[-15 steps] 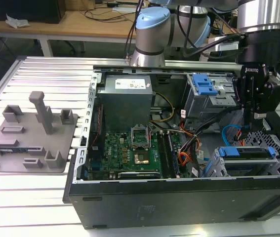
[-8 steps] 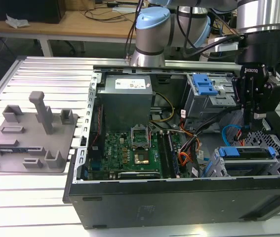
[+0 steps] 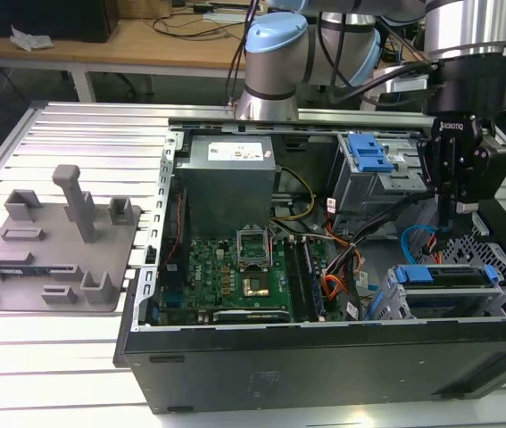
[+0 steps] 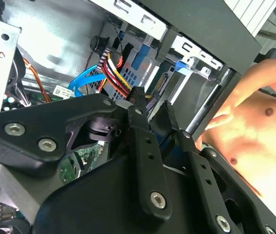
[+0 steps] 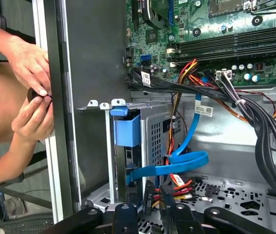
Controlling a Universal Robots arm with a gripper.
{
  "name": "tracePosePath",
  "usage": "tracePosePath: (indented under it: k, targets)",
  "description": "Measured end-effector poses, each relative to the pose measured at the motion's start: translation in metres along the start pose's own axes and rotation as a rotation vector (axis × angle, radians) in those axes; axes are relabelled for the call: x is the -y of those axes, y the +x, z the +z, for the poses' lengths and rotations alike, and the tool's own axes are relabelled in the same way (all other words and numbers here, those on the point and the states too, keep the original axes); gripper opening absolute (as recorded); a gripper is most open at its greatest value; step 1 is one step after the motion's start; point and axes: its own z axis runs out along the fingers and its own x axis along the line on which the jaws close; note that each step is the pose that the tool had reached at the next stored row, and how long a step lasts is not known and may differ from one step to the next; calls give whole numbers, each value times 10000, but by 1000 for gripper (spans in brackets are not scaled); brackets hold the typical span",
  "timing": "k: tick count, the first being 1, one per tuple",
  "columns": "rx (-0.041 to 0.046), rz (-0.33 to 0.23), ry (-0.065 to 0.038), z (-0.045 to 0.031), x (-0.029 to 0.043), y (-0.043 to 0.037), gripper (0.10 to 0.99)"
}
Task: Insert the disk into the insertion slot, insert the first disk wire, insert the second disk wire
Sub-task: 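Insert the first disk wire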
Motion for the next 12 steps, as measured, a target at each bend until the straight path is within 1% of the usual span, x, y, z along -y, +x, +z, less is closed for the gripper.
tracePosePath:
  k: [3, 4, 7, 12]
  targets:
    - [-20, -2, 1, 11, -3, -7, 302]
    - [-35, -4, 1, 16, -4, -10, 227]
    - [-60, -6, 2, 19, -4, -11, 227]
    - [-68, -7, 2, 21, -5, -13, 227]
